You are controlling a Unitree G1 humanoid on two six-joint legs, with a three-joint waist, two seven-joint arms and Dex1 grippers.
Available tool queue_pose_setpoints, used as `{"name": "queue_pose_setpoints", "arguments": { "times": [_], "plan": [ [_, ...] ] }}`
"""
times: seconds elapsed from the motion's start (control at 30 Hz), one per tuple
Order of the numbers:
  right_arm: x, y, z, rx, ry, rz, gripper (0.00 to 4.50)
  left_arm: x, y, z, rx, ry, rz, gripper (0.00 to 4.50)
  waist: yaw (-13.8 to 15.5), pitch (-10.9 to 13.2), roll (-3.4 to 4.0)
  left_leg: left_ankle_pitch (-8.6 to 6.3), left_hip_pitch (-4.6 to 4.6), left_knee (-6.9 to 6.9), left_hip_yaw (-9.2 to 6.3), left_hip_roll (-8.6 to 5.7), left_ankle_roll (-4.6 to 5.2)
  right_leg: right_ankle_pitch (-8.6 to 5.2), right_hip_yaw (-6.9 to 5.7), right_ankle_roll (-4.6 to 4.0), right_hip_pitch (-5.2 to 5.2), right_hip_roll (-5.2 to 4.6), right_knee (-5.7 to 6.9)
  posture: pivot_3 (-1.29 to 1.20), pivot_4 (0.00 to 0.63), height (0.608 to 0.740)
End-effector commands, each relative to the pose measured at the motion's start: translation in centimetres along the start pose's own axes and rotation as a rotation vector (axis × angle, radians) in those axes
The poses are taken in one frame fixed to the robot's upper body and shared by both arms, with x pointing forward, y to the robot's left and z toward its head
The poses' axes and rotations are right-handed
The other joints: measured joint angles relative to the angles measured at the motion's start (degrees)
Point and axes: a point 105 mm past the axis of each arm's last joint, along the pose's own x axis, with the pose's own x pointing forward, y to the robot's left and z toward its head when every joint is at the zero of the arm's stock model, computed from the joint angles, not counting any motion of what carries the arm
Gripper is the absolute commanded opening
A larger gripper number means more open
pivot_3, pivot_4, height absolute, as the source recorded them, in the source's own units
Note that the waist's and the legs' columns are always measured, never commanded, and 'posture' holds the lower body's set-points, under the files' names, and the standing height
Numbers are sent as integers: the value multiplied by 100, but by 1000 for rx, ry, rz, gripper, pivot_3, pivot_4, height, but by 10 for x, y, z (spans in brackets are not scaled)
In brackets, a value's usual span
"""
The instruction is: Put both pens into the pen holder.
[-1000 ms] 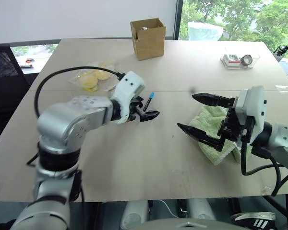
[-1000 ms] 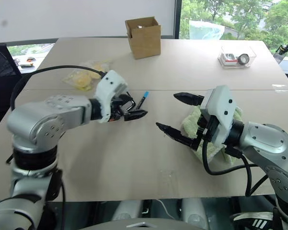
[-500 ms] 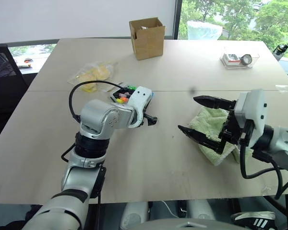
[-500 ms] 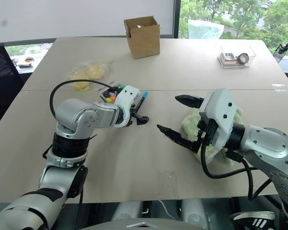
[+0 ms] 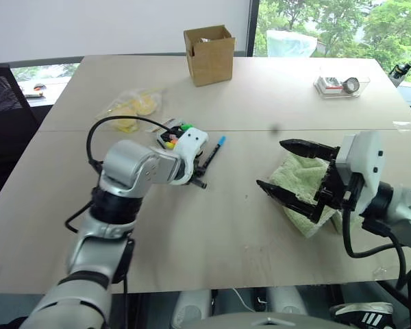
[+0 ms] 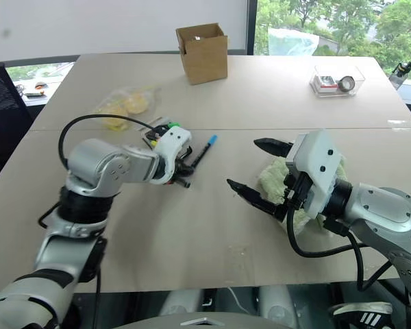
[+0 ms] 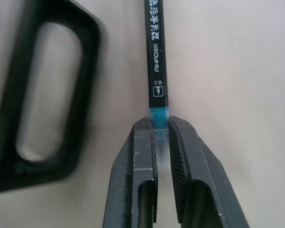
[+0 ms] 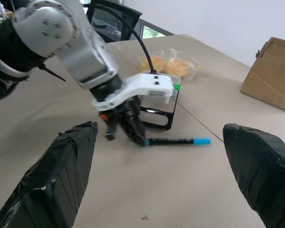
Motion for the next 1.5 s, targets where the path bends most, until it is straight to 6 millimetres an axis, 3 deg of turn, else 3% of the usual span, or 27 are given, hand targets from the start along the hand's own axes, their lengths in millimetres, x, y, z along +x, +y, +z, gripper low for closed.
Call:
{"name": "queue_pose_setpoints", "arguments": {
  "times": [0.03,0.2,0.23,0.3,0.37,0.4,0.47,0.67,0.9,1.03,1.13,1.17,1.33,1.43,1.5],
  "plan": [
    [-3,5,7,-25,-31,13,4500,-33,-24,-3,182,-83,-223,67,-16,1,-1,0,-1,-3,1,0,-1,0,1,-1,-6,0,0,0,150,740],
    [-18,19,-10,-35,84,128,4500,-54,-4,-30,389,-41,-237,67,75,4,5,-8,-3,-8,4,-2,14,-16,-6,-25,-10,-4,-4,0,150,740],
    [-23,22,-15,-62,128,149,4500,-54,-3,-33,426,-32,-243,711,84,3,5,-11,-5,-7,4,-2,19,-16,-6,-27,-7,-4,-9,0,150,740],
    [-32,25,-25,-97,195,181,4500,-53,-1,-36,443,-23,-274,1296,125,3,4,-15,0,-1,6,-8,27,-17,-5,-27,5,-8,-13,0,150,740],
    [-38,24,-30,-116,225,192,4500,-52,0,-36,456,-22,-292,2418,143,3,1,-18,2,10,6,-7,33,-18,-6,-25,11,-8,-14,0,150,740],
    [-40,24,-31,-123,231,192,4500,-52,2,-35,469,-22,-290,2751,146,4,1,-20,1,14,8,-6,35,-24,-5,-14,10,-7,-13,0,150,740],
    [-43,22,-31,-132,227,185,4500,-51,3,-23,454,-43,-286,3507,156,4,0,-20,3,19,8,-2,36,-29,-5,-3,12,-1,-10,0,150,740],
    [-43,24,-32,-143,206,157,4500,-30,-9,-1,369,11,-284,3507,167,2,-7,-20,-8,37,-5,0,37,-29,-12,1,16,13,-3,0,150,740],
    [-39,23,-30,-150,183,117,4500,-1,-33,3,344,120,-307,3507,66,4,-10,-24,-9,40,2,-1,43,-11,0,18,15,12,-1,0,150,740],
    [-37,26,-29,-157,179,107,4500,17,-37,-5,384,186,-287,3507,56,-1,-3,-24,-6,42,0,-3,44,-14,0,23,17,12,-1,0,150,740],
    [-36,26,-29,-161,179,96,4500,26,-40,-14,378,224,-290,2896,76,-9,2,-25,5,42,-2,-5,45,-27,1,23,26,9,1,0,150,740],
    [-36,26,-29,-162,180,93,4500,28,-39,-17,373,232,-284,2187,78,-12,2,-25,7,47,-6,-6,46,-32,2,16,32,10,2,0,150,740],
    [-37,25,-30,-158,182,76,4500,30,-33,-18,382,211,-281,60,49,-40,7,-25,9,63,-6,-5,46,-34,7,12,34,9,9,0,150,740],
    [-37,24,-32,-157,189,65,4500,17,-42,4,317,94,-375,60,58,-47,14,-26,8,63,-5,-5,48,-32,7,10,34,9,9,0,150,740],
    [-37,23,-32,-158,188,60,4500,-2,-45,26,214,3,-477,60,61,-41,9,-26,2,63,-6,-5,48,-32,5,10,32,9,9,0,150,740]
  ]
}}
